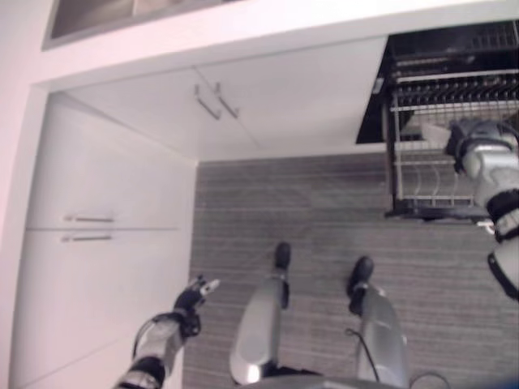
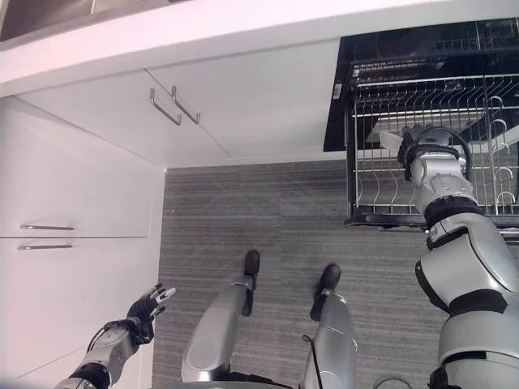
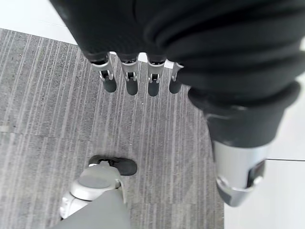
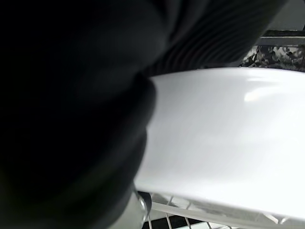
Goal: Place the dishes in the dishwasher.
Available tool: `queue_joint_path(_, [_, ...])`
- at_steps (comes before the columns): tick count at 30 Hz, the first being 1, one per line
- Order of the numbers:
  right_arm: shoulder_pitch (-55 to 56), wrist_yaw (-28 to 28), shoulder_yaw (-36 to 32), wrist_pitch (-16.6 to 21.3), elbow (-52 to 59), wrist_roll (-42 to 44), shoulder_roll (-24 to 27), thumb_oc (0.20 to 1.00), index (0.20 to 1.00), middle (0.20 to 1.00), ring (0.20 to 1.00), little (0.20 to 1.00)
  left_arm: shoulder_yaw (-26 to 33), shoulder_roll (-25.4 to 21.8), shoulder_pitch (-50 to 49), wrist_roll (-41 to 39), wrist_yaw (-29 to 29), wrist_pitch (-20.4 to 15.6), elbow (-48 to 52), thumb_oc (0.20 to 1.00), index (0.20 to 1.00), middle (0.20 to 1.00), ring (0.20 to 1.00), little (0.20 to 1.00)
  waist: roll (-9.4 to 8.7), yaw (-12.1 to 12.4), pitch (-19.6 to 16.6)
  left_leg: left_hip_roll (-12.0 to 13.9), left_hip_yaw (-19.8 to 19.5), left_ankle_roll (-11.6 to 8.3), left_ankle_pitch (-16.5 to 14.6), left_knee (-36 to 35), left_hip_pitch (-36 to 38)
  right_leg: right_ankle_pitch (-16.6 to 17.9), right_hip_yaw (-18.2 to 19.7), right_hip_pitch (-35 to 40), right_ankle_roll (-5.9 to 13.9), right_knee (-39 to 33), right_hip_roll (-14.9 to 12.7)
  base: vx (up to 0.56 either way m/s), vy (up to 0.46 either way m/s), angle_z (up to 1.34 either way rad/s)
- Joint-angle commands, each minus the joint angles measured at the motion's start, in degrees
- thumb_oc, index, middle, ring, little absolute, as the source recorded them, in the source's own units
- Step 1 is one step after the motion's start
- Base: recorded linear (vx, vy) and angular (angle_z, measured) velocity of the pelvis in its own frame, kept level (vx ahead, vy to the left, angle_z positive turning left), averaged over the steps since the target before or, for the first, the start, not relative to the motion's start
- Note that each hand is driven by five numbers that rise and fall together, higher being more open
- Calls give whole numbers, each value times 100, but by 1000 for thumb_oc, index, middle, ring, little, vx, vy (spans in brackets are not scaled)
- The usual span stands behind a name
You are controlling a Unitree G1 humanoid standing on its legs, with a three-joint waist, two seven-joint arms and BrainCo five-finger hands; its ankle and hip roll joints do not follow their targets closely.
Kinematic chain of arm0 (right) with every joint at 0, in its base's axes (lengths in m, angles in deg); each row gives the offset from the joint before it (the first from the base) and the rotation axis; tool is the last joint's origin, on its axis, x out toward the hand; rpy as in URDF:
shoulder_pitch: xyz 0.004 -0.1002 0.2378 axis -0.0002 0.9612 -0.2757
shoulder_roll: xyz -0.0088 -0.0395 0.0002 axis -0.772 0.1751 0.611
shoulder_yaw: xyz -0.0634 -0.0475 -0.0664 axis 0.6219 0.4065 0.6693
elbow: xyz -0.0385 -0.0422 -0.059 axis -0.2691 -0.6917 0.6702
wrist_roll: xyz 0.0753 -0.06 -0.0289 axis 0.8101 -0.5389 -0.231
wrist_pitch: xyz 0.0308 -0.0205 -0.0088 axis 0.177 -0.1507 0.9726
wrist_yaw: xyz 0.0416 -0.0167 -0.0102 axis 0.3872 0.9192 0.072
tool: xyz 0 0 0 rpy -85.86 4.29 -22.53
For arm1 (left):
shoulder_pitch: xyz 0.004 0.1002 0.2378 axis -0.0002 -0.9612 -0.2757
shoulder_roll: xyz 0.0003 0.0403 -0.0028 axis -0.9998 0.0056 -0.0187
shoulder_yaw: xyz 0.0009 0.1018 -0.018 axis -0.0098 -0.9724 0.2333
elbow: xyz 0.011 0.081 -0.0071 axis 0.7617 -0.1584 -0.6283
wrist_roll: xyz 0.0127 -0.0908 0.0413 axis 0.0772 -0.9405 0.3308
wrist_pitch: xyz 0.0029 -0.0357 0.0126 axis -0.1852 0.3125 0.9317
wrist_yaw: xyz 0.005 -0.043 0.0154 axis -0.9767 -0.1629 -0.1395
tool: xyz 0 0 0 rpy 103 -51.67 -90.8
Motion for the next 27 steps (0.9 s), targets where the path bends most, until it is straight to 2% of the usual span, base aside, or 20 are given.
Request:
queue_joint_path(1, [-388, -78, 75, -96, -119, 55, 130, 595, 595, 595, 595, 595, -149, -343, -106, -244, -22, -135, 94, 1000, 1000, 1000, 1000, 1000, -116, 85, -111, -145, -184, 114, -319, 398, -328, 178, 236, 327, 280, -692, -89, -62, 5, 1])
queue_joint_path(2, [-393, -89, 72, -91, -117, 69, 128, 1000, 1000, 1000, 1000, 1000, -153, -343, -103, -249, -22, -133, 104, 1000, 1000, 1000, 1000, 1000, -114, 82, -109, -148, -183, 116, -315, 398, -337, 183, 239, 314, 281, -692, -90, -49, 6, 1])
queue_joint_path(9, [-331, 147, 79, -168, -122, 103, 98, 1000, 1000, 1000, 1000, 1000, -182, -339, -75, -299, -57, -132, 133, 1000, 1000, 1000, 1000, 1000, -137, 61, -107, -145, -133, 112, -305, 398, -348, 205, 215, 270, 280, -692, -91, -19, 8, -1])
queue_joint_path(11, [-276, 475, 106, -97, -140, 156, 153, 1000, 1000, 1000, 1000, 1000, -185, -392, -94, -234, -109, -100, 172, 1000, 1000, 1000, 1000, 1000, -209, 74, -133, -127, -113, 112, -313, 398, -332, 208, 177, 285, 279, -692, -82, -8, -13, 2])
queue_joint_path(14, [-194, 725, 12, 15, -140, 687, 201, 1000, 1000, 1000, 1000, 1000, -162, -464, -122, -195, -173, -43, 187, 1000, 1000, 1000, 1000, 1000, -317, 77, -161, -76, -87, 97, -325, 398, -266, 198, 149, 344, 264, -692, -48, 2, -16, 2])
queue_joint_path(20, [126, 1365, -431, -99, -18, 1889, 340, 1000, 1000, 1000, 1000, 1000, 5, -560, -184, -35, -239, 37, 151, 1000, 1000, 1000, 1000, 1000, -628, 53, -286, 43, 31, 87, -418, 398, -10, 154, 152, 577, 229, -692, 58, 50, -12, -4])
queue_joint_path(23, [484, 1282, -749, -250, 220, 2341, 488, 1000, 1000, 1000, 1000, 1000, 129, -585, -277, 126, -227, 108, 86, 1000, 1000, 1000, 1000, 1000, -841, 15, -408, 118, 133, 88, -514, 398, 222, 116, 185, 783, 225, -692, 101, 111, -3, 0])
queue_joint_path(25, [647, 1226, -975, -411, 518, 2993, 537, 1000, 1000, 1000, 1000, 1000, 176, -598, -319, 175, -214, 167, 67, 1000, 1000, 1000, 1000, 1000, -929, -22, -465, 163, 190, 78, -545, 398, 357, 106, 196, 904, 225, -692, 112, 81, 24, -11])
queue_joint_path(26, [873, 1169, -1302, -576, 826, 3395, 534, 1000, 1000, 1000, 1000, 1000, 257, -562, -373, 226, -210, 160, -12, 1000, 1000, 1000, 1000, 1000, -1002, -82, -548, 199, 248, 76, -586, 398, 483, 87, 216, 1012, 224, -692, 127, 135, 63, -15])
queue_joint_path(27, [1164, 1066, -1578, -654, 1093, 3200, 540, 1000, 1000, 1000, 1000, 1000, 358, -509, -421, 286, -204, 142, -104, 1000, 1000, 1000, 1000, 1000, -1069, -144, -640, 239, 306, 80, -627, 398, 601, 73, 235, 1108, 226, -692, 140, 148, 56, -19])
